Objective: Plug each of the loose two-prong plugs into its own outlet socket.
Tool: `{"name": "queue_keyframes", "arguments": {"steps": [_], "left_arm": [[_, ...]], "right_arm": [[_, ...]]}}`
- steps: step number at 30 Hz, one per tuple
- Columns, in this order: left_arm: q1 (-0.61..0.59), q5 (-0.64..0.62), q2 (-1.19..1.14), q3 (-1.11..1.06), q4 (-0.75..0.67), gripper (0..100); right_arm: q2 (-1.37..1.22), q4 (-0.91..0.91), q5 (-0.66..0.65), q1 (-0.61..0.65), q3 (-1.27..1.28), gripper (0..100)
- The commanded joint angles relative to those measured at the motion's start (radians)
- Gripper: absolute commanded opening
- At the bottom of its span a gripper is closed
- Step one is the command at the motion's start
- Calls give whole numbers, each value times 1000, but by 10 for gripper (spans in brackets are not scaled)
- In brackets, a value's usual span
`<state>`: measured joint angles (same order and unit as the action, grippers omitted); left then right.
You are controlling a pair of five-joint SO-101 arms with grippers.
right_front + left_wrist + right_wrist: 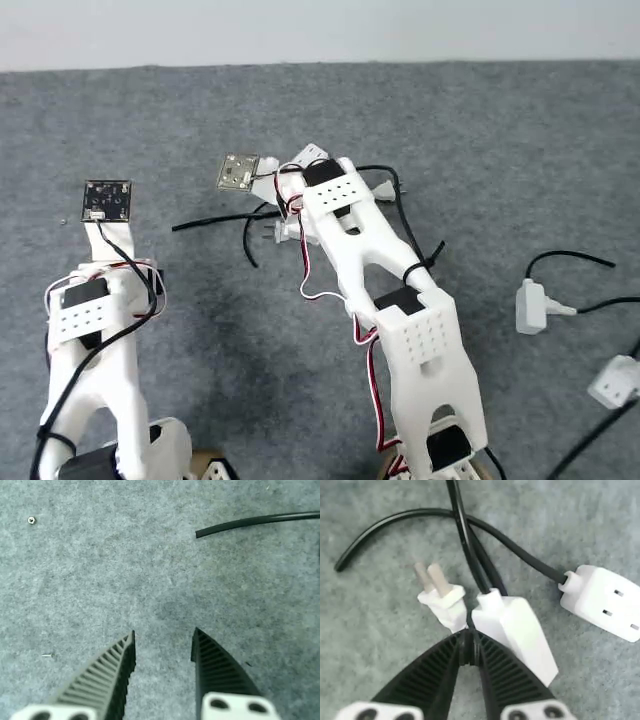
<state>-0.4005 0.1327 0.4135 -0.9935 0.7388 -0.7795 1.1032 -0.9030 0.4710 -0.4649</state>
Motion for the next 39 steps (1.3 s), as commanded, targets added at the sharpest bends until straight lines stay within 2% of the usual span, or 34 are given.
{"name": "queue_keyframes", "arguments": {"steps": [1, 4, 9, 17, 19, 22, 25, 27, 31, 33, 35, 39], "left_arm": [[9, 9, 23, 10, -21, 178], [9, 9, 23, 10, -21, 178], [9, 9, 23, 10, -21, 178], [9, 9, 23, 10, -21, 178], [9, 9, 23, 10, -21, 178], [9, 11, 23, 10, -21, 178], [9, 11, 23, 10, -21, 178], [9, 11, 23, 12, -21, 178], [6, 11, 23, 13, -21, 178], [5, 9, 23, 13, -21, 178], [3, 9, 23, 15, -21, 178], [3, 9, 23, 15, -21, 178]], "right_arm": [[-1, -15, 14, 7, -2, 148], [8, -5, 29, 4, -2, 222], [79, -18, 34, -2, -2, 223], [50, -162, 40, -21, -2, 223], [59, -157, 97, -21, -2, 223], [116, -137, 235, 2, -2, 221], [186, -137, 468, 22, -2, 221], [213, -153, 686, 27, -2, 221], [205, -220, 1218, 24, 2, 221], [177, -252, 1428, 35, -2, 223], [150, -306, 1519, 67, -3, 223], [76, -397, 1418, 94, -3, 223]]}}
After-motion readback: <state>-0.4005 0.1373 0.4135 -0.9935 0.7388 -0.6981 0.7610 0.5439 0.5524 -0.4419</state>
